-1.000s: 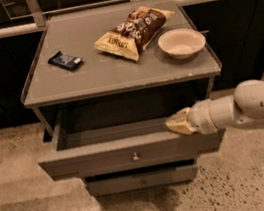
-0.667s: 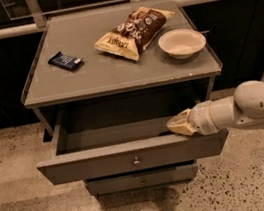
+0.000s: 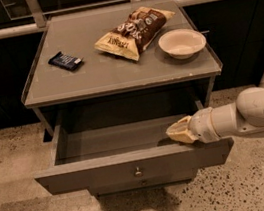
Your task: Open top drawer
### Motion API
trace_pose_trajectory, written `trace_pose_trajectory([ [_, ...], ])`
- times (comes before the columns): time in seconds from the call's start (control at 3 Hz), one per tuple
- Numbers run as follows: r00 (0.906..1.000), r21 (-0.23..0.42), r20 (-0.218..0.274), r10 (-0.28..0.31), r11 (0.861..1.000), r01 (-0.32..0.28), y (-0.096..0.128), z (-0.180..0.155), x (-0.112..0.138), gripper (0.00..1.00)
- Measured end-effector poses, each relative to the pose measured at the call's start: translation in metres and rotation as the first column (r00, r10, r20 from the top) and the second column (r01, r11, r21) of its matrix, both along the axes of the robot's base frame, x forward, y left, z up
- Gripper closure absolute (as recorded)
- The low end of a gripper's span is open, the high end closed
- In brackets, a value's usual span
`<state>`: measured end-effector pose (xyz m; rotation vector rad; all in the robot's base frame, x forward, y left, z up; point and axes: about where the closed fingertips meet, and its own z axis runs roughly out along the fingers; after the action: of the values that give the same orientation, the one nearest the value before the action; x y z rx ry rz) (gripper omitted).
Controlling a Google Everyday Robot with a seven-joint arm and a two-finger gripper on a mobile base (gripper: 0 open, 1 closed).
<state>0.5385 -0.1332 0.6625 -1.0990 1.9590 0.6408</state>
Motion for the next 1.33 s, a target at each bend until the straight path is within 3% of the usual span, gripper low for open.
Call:
trace_pose_trajectory([
  [0.33,1.0,0.002,0.0,-0.009,1.0,0.009,0.002,0.005,-0.031,1.0],
  [0.67,0.9957,-0.022,0.079,-0.049,0.998,0.051,-0.014,0.032,-0.039,1.0],
  [1.33,0.9946,-0.025,0.087,-0.056,0.998,0.058,-0.018,0.034,-0.041,0.58],
])
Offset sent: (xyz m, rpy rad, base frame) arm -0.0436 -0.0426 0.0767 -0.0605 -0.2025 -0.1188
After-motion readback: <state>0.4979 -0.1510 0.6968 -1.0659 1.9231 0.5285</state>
